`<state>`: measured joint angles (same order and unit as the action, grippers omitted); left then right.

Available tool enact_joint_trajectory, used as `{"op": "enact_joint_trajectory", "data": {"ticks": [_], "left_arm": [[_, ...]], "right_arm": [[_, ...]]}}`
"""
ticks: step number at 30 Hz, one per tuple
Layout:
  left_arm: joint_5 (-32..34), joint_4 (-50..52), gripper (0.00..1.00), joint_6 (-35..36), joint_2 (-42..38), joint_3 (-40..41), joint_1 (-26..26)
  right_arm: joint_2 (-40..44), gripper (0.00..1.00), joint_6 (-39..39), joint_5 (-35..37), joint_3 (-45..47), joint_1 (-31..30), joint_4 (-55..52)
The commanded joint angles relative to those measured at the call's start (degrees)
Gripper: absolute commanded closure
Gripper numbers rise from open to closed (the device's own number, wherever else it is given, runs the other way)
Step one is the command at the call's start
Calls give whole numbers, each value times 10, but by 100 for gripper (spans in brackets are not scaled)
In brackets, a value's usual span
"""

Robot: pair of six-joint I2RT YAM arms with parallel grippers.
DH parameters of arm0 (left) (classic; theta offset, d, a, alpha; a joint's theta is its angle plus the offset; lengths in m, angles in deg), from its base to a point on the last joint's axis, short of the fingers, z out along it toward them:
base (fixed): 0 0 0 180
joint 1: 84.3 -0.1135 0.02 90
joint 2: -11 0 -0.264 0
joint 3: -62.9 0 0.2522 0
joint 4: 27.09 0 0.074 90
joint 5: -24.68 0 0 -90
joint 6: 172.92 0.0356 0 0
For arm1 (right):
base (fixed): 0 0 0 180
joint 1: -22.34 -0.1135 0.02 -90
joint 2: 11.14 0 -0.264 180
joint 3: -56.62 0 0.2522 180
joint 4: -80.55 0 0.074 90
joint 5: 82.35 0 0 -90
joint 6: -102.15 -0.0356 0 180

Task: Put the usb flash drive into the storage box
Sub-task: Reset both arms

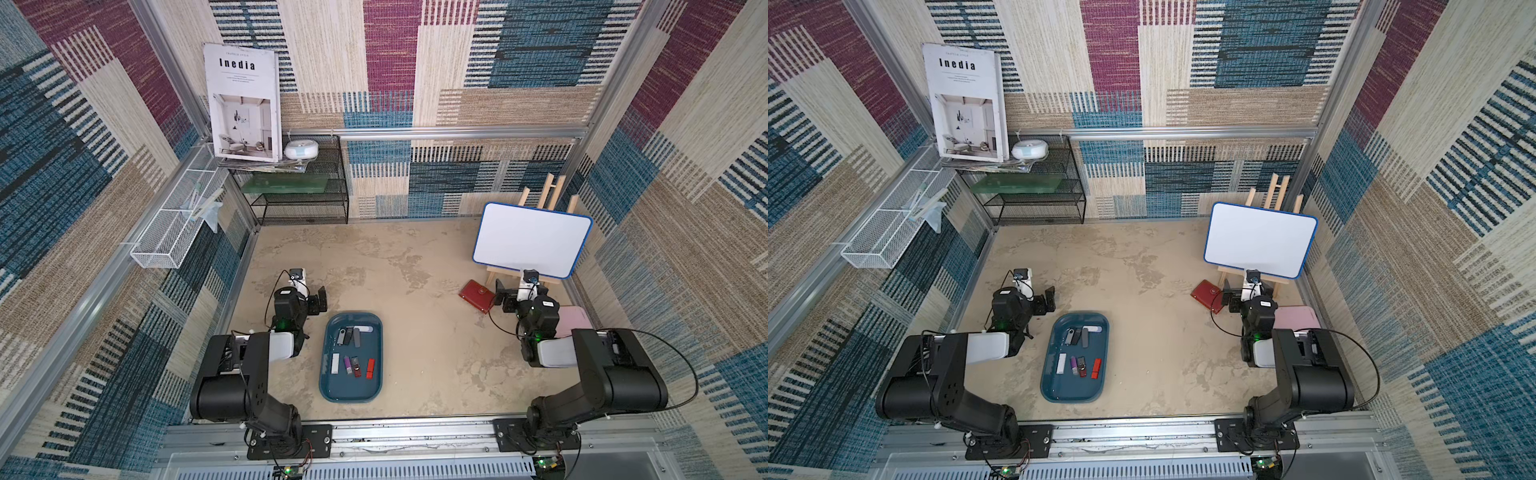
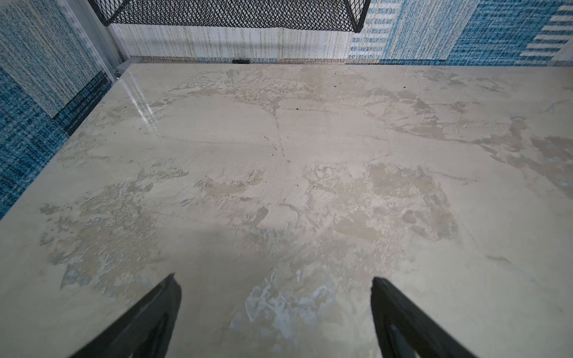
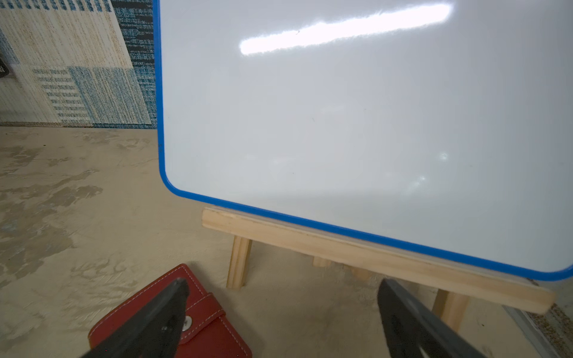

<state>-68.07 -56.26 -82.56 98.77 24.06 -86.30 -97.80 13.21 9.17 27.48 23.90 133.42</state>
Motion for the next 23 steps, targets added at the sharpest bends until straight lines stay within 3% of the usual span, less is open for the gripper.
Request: {"op": "enact_joint_trajectory", "data": {"ticks": [1, 23], "left_arm": [[5, -5, 1, 1, -1, -1, -1], [6, -6, 1, 2, -1, -1, 0]], "right_arm": [[1, 1, -3, -3, -1, -1, 0], [-2, 1, -2, -8, -8, 1, -9]]}}
